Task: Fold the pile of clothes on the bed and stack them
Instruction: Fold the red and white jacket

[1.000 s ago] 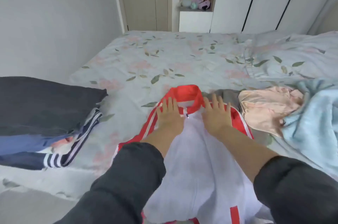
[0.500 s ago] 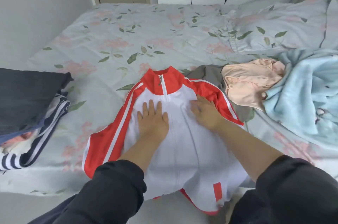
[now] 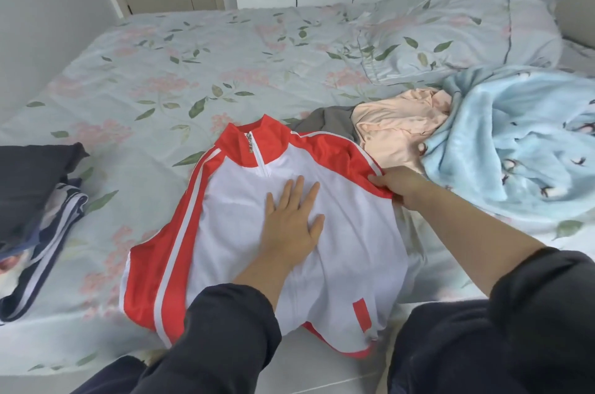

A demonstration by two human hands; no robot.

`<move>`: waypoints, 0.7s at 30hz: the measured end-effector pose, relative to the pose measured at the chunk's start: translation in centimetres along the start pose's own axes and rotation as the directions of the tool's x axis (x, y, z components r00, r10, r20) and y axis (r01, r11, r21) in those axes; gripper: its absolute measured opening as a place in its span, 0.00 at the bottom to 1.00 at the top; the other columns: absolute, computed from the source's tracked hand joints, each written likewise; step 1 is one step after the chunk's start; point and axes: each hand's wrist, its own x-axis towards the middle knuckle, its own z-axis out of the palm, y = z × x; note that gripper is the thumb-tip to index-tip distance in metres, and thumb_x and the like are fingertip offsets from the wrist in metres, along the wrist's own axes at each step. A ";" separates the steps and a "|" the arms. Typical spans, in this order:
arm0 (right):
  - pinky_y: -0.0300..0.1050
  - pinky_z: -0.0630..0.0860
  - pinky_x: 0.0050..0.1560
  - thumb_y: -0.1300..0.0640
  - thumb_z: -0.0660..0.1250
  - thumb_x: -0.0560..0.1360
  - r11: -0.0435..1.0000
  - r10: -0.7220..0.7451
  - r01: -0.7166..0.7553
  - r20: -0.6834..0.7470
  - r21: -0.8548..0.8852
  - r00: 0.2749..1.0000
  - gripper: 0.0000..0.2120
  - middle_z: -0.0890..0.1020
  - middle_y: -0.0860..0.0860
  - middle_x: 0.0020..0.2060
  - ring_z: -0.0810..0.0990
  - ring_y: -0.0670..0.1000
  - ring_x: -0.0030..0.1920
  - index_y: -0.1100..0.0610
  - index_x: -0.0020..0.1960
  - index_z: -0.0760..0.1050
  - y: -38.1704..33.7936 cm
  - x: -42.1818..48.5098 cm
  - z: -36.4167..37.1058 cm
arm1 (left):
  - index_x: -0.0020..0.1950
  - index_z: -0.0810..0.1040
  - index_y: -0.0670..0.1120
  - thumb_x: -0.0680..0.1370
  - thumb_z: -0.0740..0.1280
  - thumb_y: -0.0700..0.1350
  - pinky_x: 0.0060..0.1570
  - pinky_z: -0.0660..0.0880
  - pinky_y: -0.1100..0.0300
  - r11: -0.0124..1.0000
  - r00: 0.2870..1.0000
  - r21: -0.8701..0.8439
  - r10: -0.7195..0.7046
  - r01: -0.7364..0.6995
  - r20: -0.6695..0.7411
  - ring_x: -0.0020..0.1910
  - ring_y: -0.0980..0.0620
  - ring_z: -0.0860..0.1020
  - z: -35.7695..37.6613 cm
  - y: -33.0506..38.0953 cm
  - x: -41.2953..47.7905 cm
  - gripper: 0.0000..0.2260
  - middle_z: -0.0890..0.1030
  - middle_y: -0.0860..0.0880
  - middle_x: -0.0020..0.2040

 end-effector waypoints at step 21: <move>0.42 0.71 0.26 0.38 0.73 0.66 0.984 -0.005 -0.071 -0.428 -0.161 0.904 0.26 0.79 0.54 0.30 0.79 0.54 0.30 0.62 0.41 0.76 5.3 1.5 -9.7 | 0.79 0.47 0.56 0.81 0.47 0.58 0.74 0.44 0.46 0.994 0.999 0.102 0.039 -0.043 0.038 0.78 0.51 0.46 1.0 -0.6 1.0 0.26 0.47 0.52 0.79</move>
